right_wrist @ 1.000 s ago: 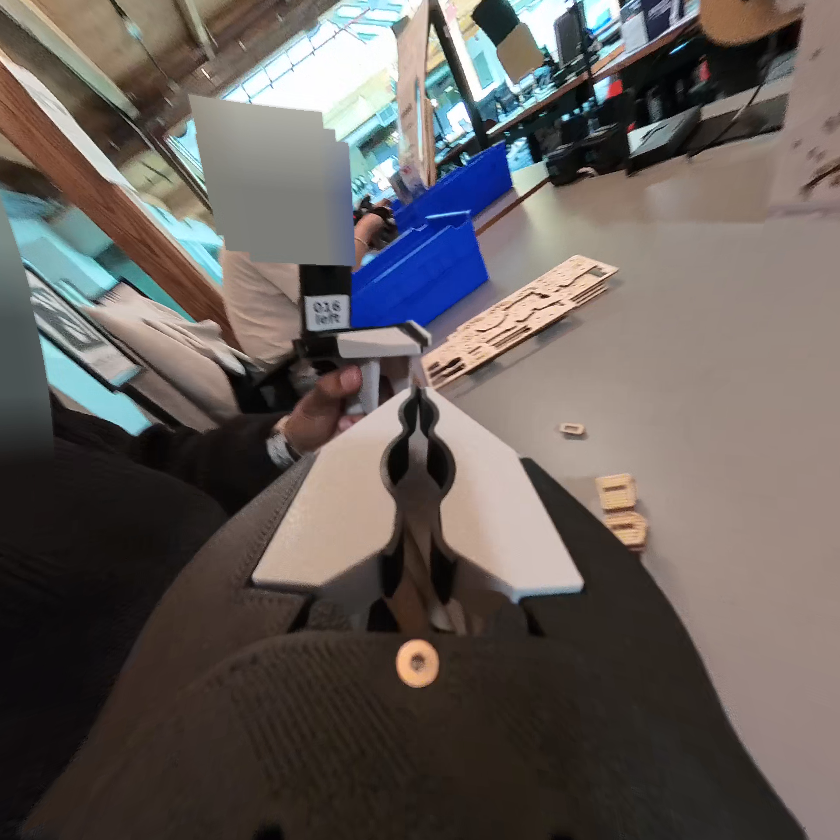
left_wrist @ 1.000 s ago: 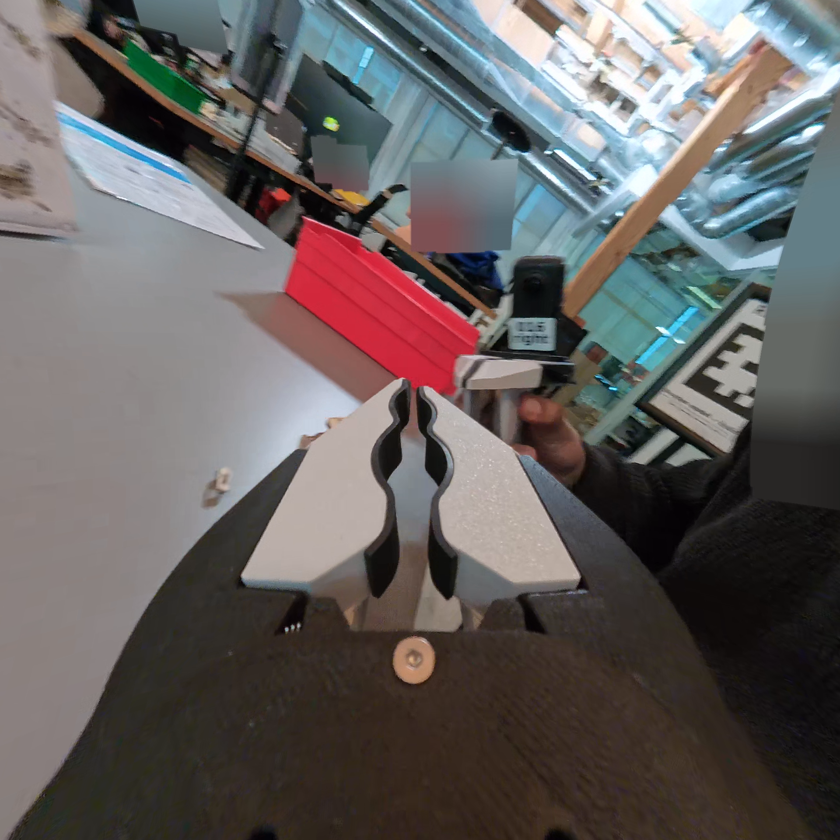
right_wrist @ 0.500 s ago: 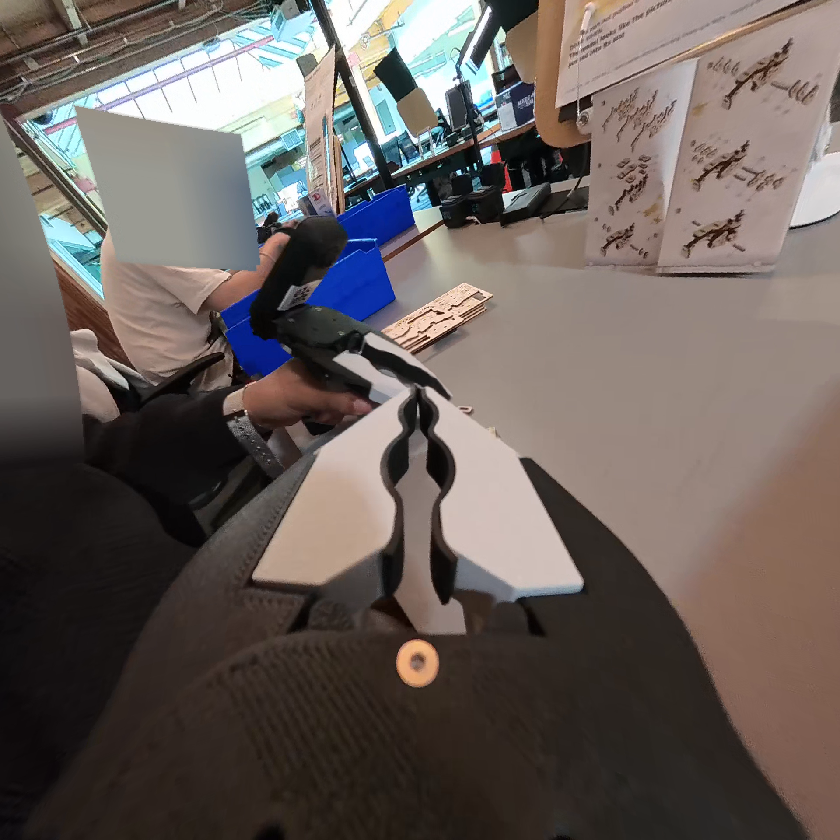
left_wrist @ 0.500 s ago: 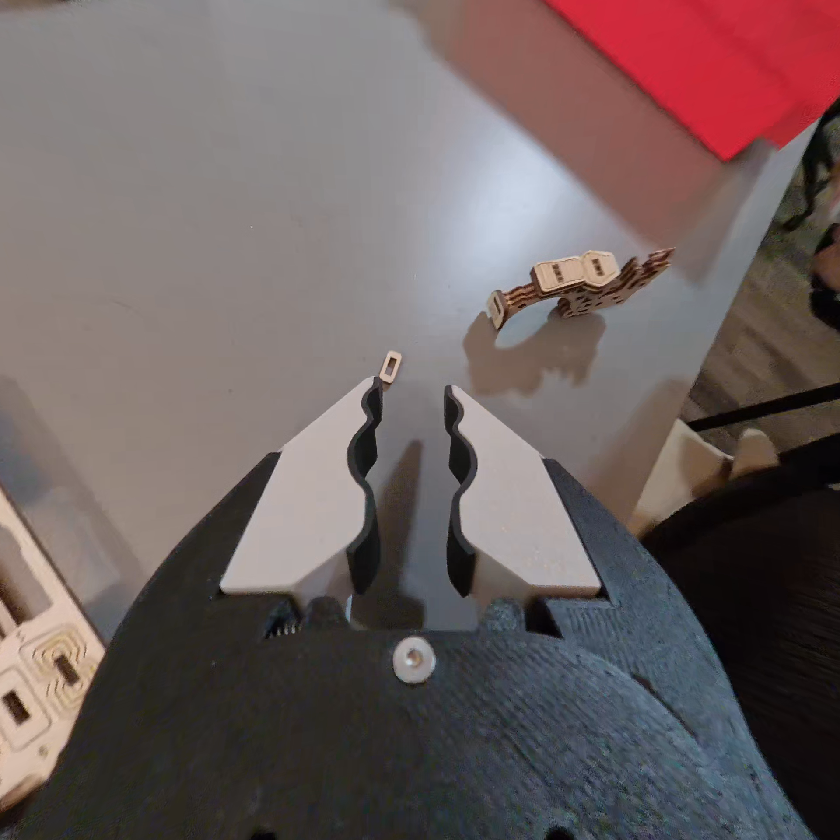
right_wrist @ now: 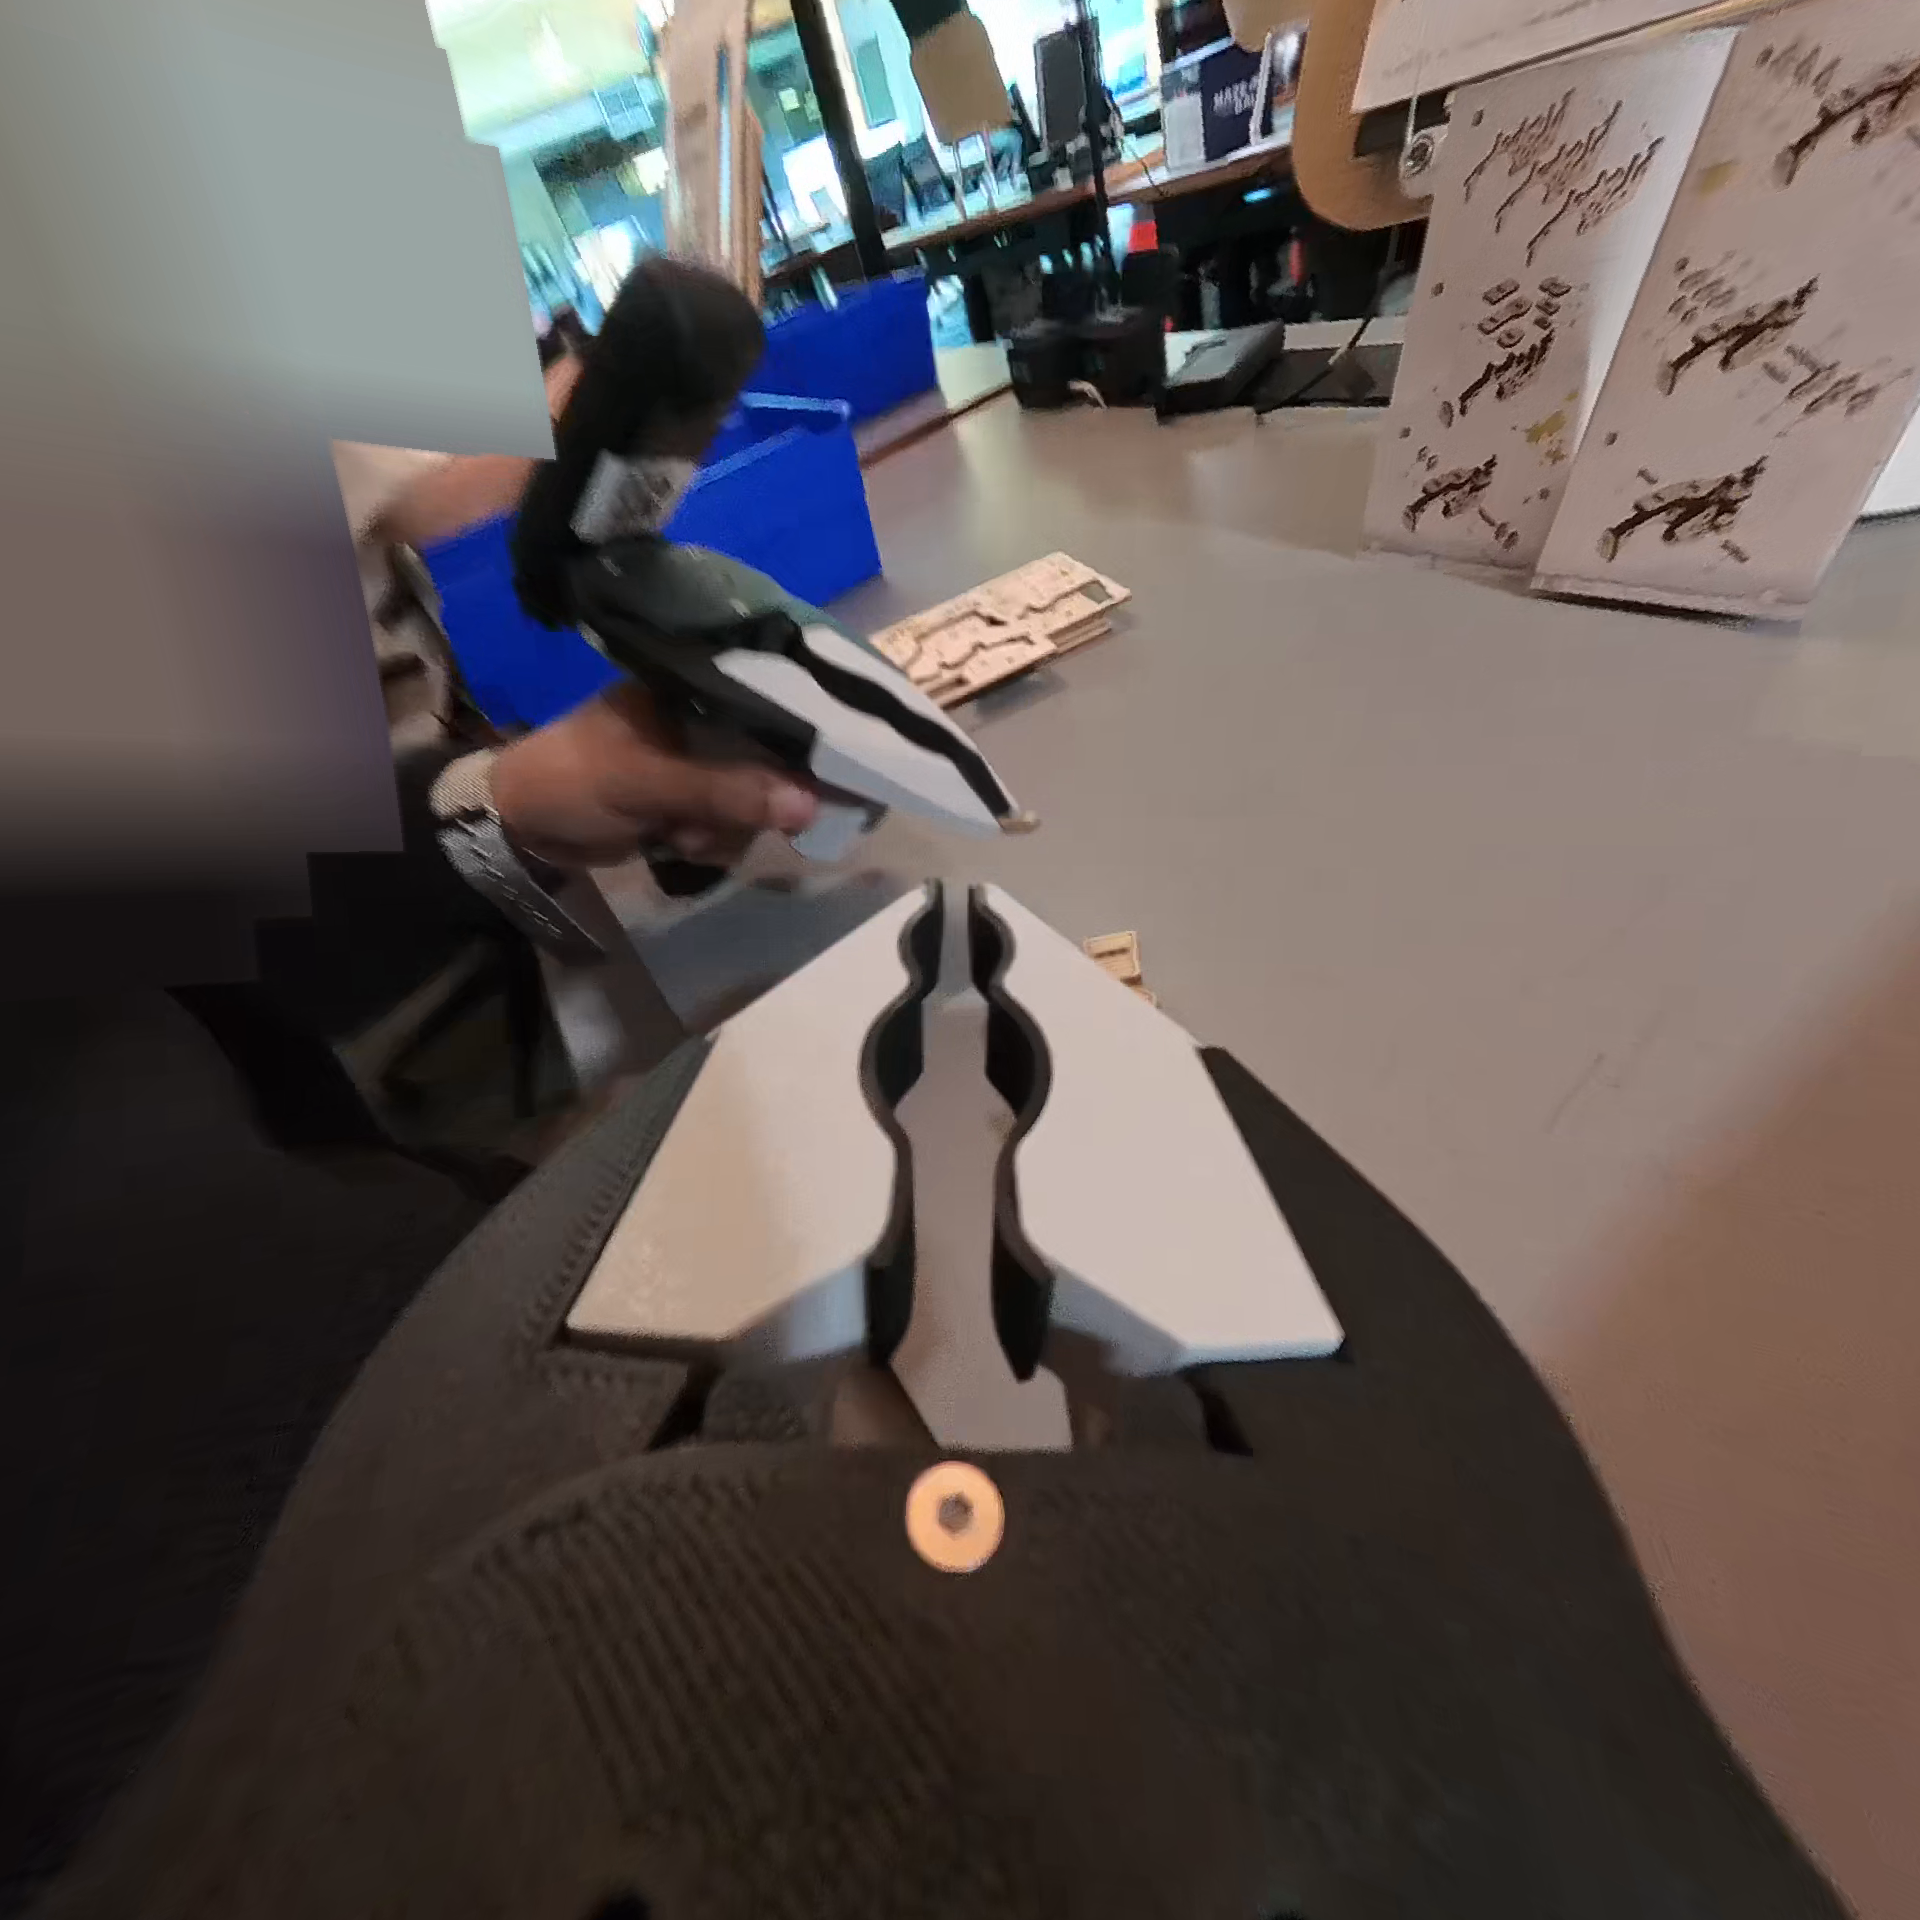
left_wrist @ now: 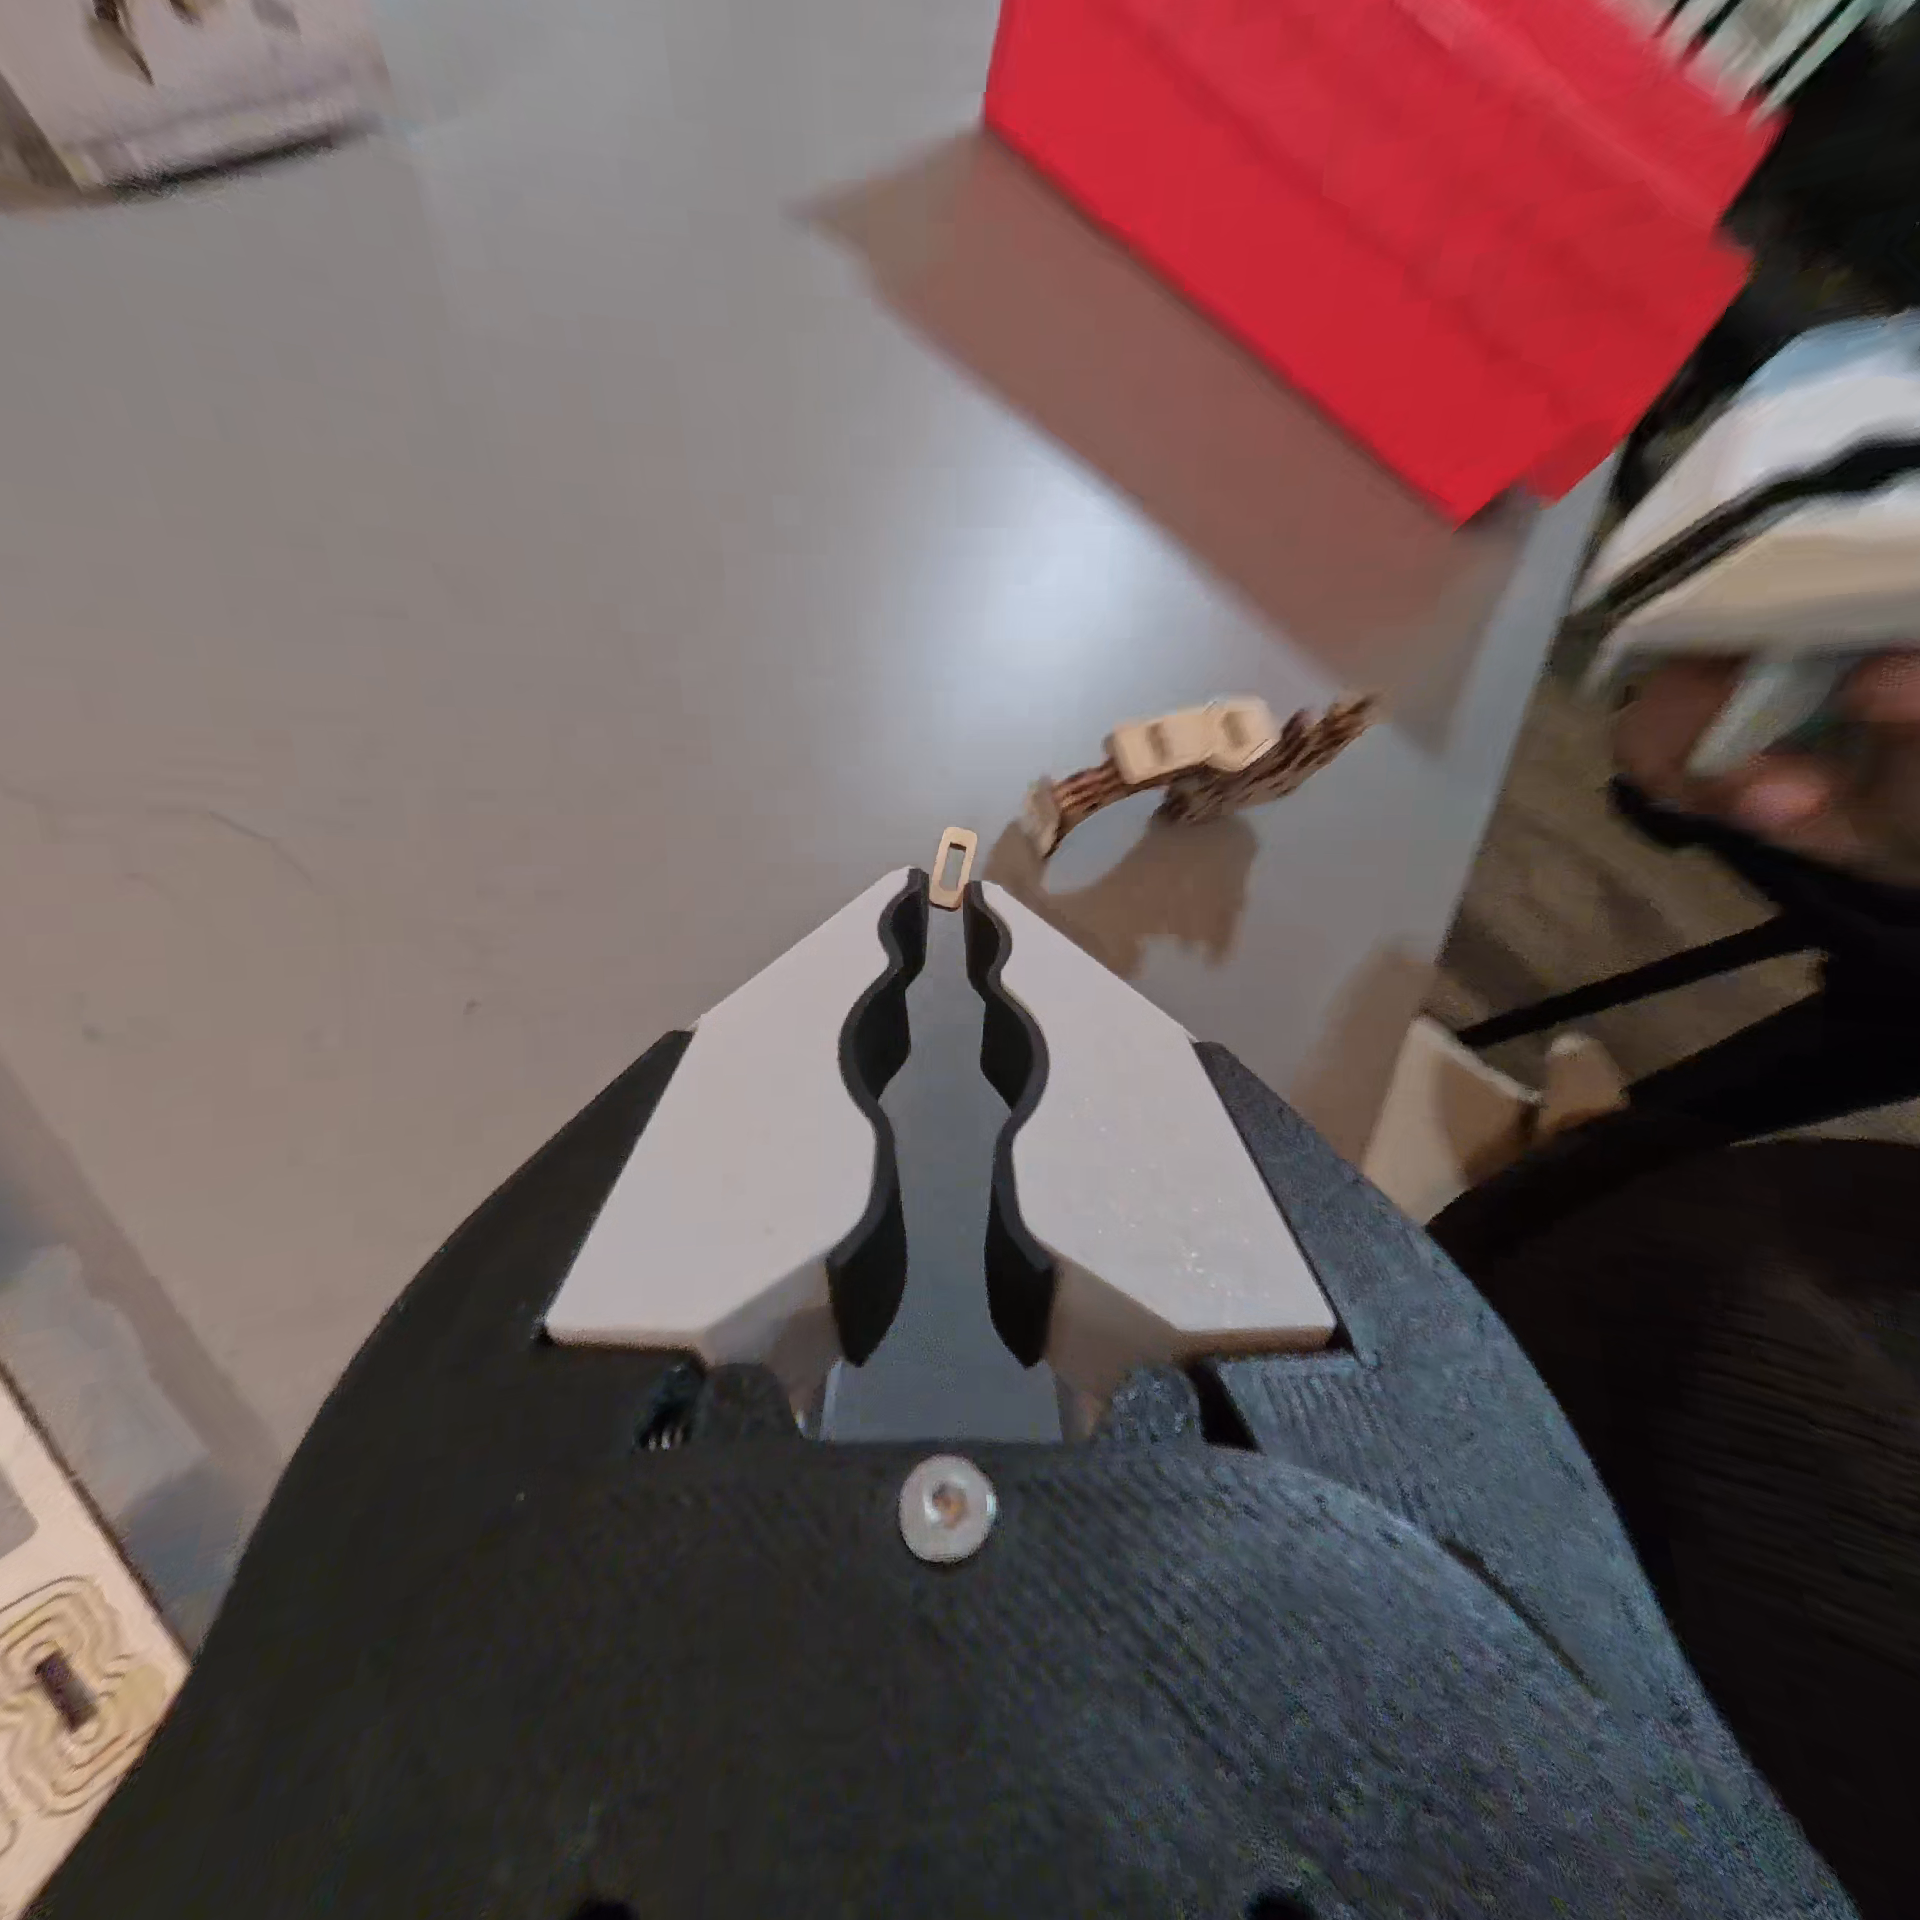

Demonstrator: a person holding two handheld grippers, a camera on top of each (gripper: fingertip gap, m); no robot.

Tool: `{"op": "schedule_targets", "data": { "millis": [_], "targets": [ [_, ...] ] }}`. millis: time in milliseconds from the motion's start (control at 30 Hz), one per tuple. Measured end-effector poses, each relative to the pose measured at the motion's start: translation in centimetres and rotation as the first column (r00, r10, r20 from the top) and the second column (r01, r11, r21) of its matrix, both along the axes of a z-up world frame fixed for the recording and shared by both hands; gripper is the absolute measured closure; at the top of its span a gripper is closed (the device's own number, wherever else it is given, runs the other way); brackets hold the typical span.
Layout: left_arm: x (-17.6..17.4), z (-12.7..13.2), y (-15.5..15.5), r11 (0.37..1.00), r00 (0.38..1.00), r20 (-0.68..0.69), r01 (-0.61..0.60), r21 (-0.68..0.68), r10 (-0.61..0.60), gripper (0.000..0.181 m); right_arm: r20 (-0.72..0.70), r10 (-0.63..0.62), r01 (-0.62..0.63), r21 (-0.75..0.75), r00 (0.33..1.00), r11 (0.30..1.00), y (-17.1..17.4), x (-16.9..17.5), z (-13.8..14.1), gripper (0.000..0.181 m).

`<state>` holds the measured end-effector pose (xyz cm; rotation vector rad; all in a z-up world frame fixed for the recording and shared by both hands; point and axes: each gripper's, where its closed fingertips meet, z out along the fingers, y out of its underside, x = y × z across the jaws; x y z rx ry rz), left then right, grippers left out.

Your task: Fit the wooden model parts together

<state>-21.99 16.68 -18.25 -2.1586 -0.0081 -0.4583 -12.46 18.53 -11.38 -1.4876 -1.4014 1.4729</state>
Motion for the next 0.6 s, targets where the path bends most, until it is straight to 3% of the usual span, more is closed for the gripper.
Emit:
{"op": "schedule_targets", "data": {
  "millis": [133,300,467,600],
  "targets": [
    [2.6,3.8,-0.1,0.987,0.984,0.169,0.031,0.155,-0.057,0.176,0.047,-0.030,0.015,0.297,0.998,0.955,-1.6,-0.9,-1.0,0.170],
    [6.4,5.3,-0.5,0.977,0.899,0.403,0.104,0.184,-0.172,0.176,-0.003,-0.072,0.058,0.626,0.997,0.777,-2.9,-1.4,-0.3,0.164],
    [8.5,5.6,-0.9,0.970,0.859,0.458,0.159,0.182,-0.227,0.177,0.012,-0.067,0.039,0.707,0.998,0.707,-3.4,-1.3,-0.8,0.161],
    [8.9,6.1,-0.8,0.969,0.858,0.464,0.135,0.206,-0.218,0.177,0.004,-0.086,0.061,0.674,0.996,0.736,-3.1,-1.2,-0.4,0.159]
  ]
}}
